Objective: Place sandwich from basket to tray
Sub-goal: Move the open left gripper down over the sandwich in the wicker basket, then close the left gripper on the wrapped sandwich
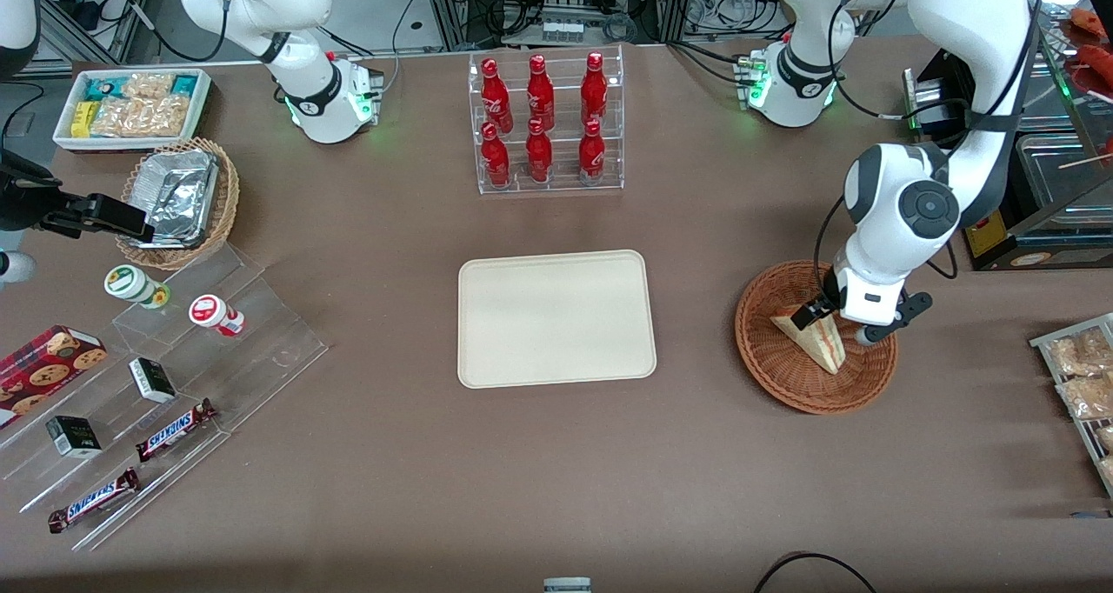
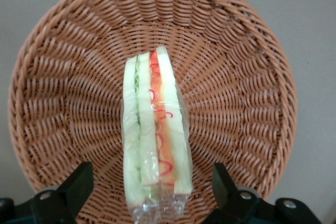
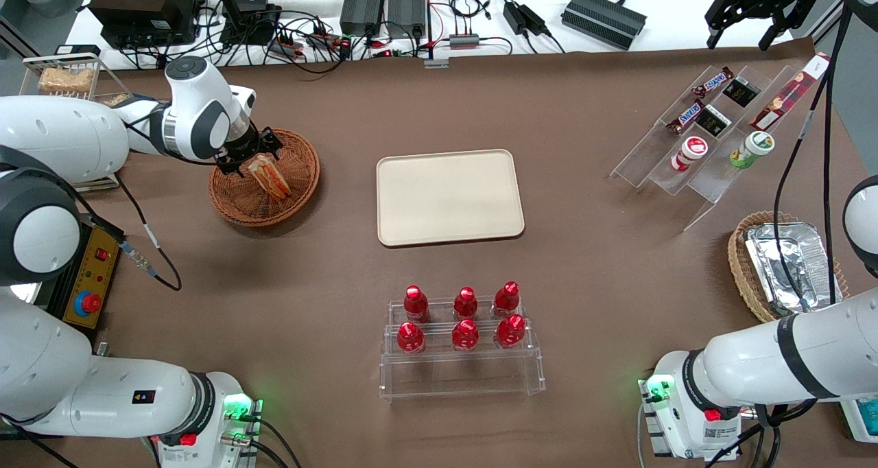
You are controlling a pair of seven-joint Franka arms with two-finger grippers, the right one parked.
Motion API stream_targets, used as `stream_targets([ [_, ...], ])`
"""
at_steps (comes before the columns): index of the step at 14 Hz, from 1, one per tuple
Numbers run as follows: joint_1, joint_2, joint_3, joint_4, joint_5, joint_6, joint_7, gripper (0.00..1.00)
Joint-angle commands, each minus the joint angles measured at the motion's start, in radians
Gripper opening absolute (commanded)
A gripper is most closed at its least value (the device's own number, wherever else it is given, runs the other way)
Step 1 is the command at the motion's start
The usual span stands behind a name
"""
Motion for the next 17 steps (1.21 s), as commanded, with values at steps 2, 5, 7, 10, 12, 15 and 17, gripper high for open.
stream_targets([
  [2,-0.006,0.030,0.004,-0.017,0.015,0.062,-0.035,0.85],
  [5,-0.007,0.031,0.003,-0.013,0.015,0.056,-0.056,0.00],
  [7,-0.009,0.023,0.004,-0.010,0.018,0.047,-0.049,0.00],
  [10,-0.007,-0.038,0.004,0.062,0.022,-0.120,-0.042,0.00],
  [12,-0.009,-0.049,-0.002,0.198,0.061,-0.324,-0.041,0.00],
  [15,-0.023,-0.032,-0.062,0.398,0.070,-0.520,-0.039,0.00],
  [17,-0.056,-0.005,-0.102,0.502,0.068,-0.582,-0.046,0.00],
])
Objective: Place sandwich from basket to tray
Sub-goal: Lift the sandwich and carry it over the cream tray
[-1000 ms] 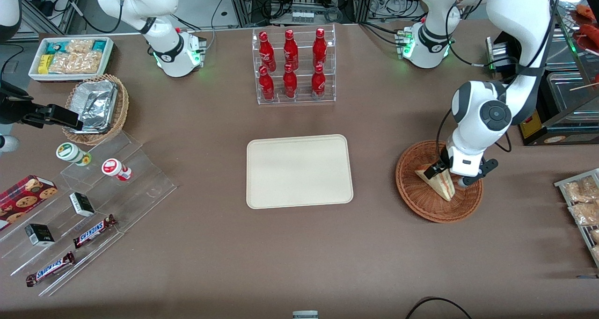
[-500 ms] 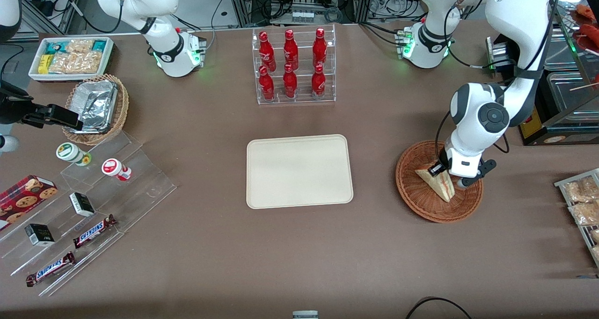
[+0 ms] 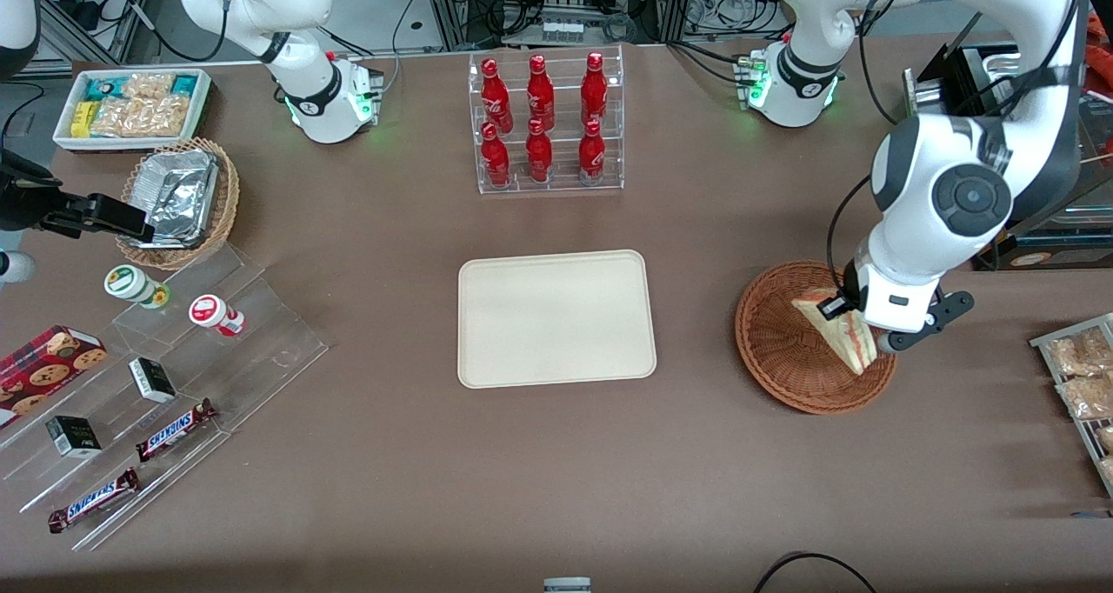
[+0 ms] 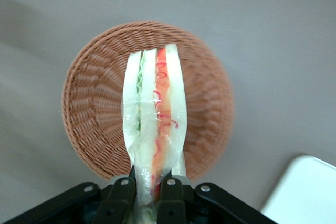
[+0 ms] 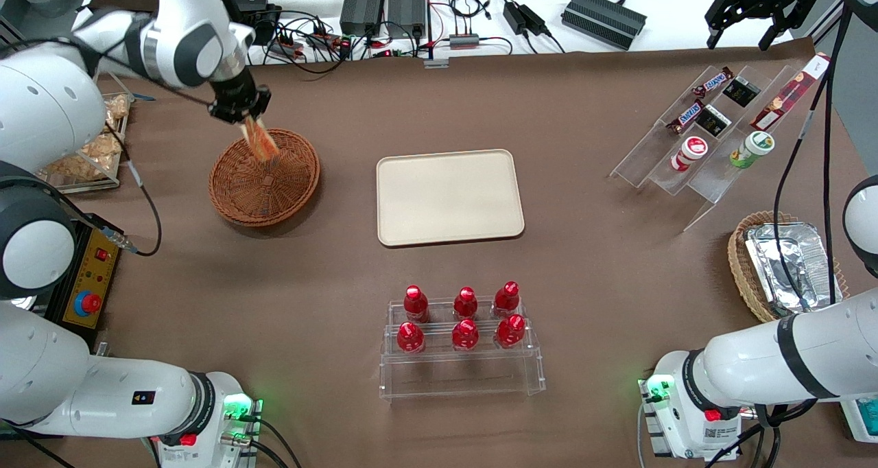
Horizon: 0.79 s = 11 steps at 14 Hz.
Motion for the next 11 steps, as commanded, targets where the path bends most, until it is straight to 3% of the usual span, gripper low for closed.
stream_targets([
  [1,-0.063,0.053,-0.043,0.141,0.016,-0.088,-0.029,0.00],
  [6,-0.273,0.122,-0.046,0.207,0.015,-0.087,-0.026,0.00],
  [11,-0.448,0.334,-0.046,0.359,0.015,-0.079,-0.064,0.00],
])
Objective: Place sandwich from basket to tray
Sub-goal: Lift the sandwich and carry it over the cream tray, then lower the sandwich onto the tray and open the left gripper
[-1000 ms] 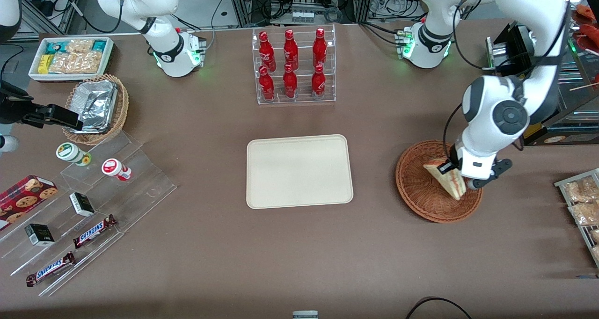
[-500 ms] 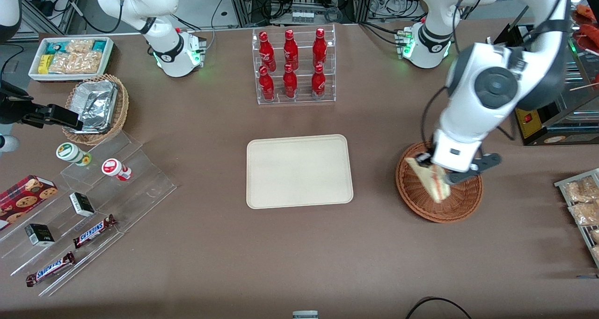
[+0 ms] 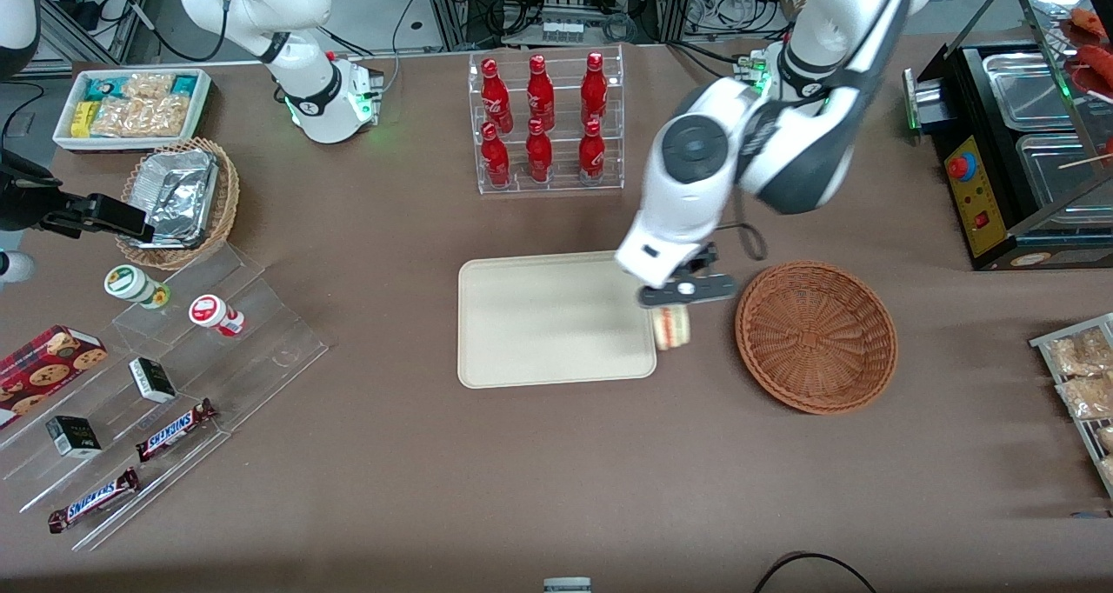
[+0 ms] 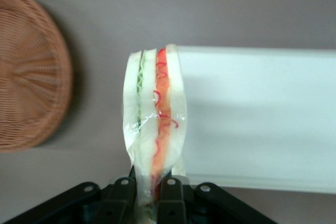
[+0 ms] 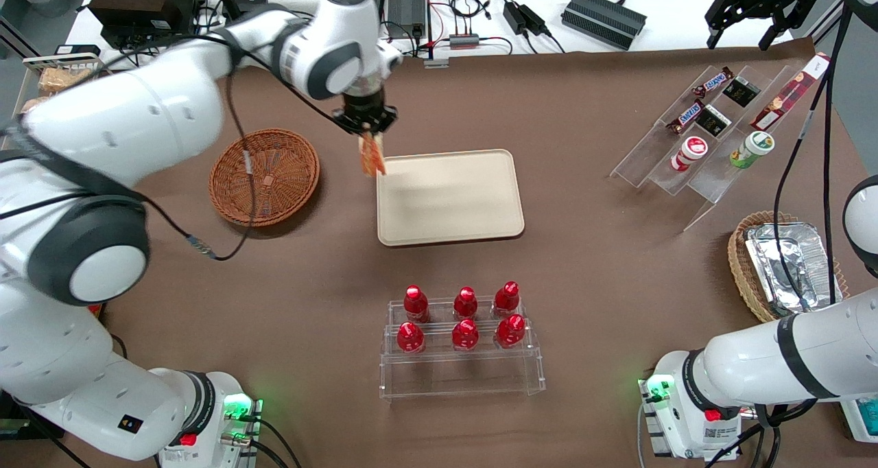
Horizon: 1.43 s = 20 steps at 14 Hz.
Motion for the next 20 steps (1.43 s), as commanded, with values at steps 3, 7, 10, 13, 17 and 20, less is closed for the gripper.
stream_targets([
  [3,-0.135,0.232,0.011,0.194,0.018,0.048,-0.090,0.00],
  [7,-0.199,0.304,0.017,0.195,0.021,0.150,-0.113,0.00],
  [10,-0.209,0.338,0.019,0.197,0.025,0.176,-0.126,0.00],
  [13,-0.210,0.355,0.017,0.195,0.056,0.190,-0.138,0.00],
  [17,-0.215,0.375,0.017,0.191,0.056,0.246,-0.150,0.00],
  [20,-0.224,0.389,0.017,0.192,0.058,0.249,-0.156,0.49],
])
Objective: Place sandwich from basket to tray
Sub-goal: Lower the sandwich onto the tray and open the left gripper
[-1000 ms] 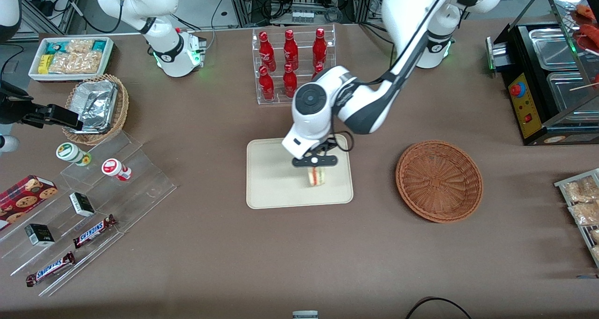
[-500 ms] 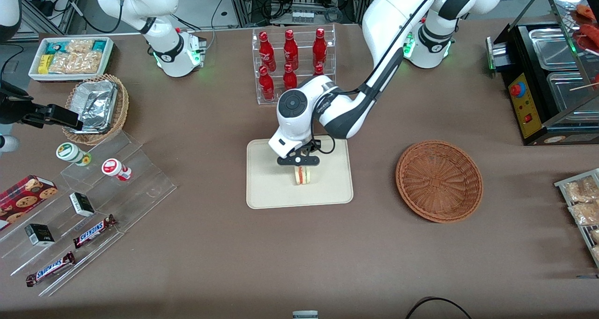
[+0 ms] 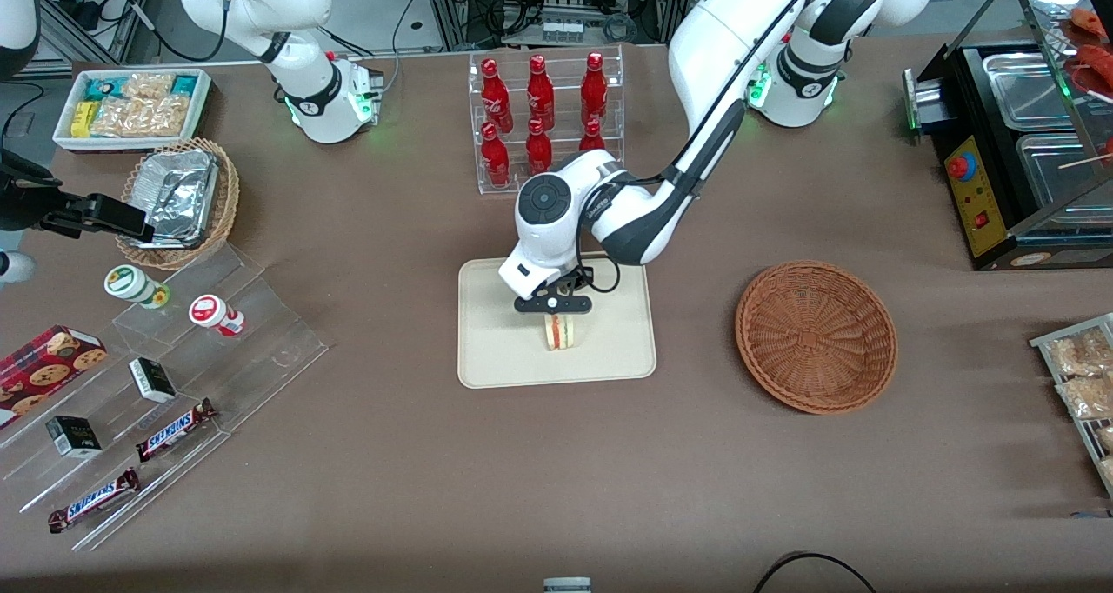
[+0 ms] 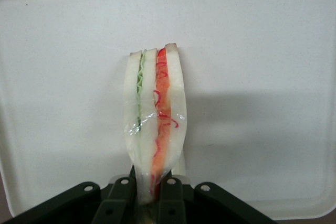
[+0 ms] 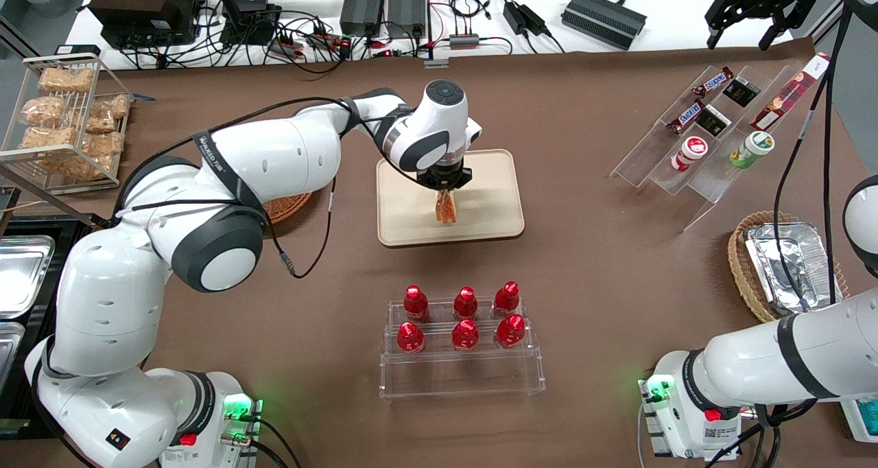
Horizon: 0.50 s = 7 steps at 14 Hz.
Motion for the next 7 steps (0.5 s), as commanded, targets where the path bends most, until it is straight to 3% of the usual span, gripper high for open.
stream_targets([
  [1,-0.023,0.019,0.009,0.027,0.020,0.005,-0.033,0.91],
  [2,-0.021,0.014,0.011,0.029,0.020,0.005,-0.033,0.99],
  [7,-0.010,-0.117,0.055,0.021,0.008,-0.054,-0.122,0.99],
])
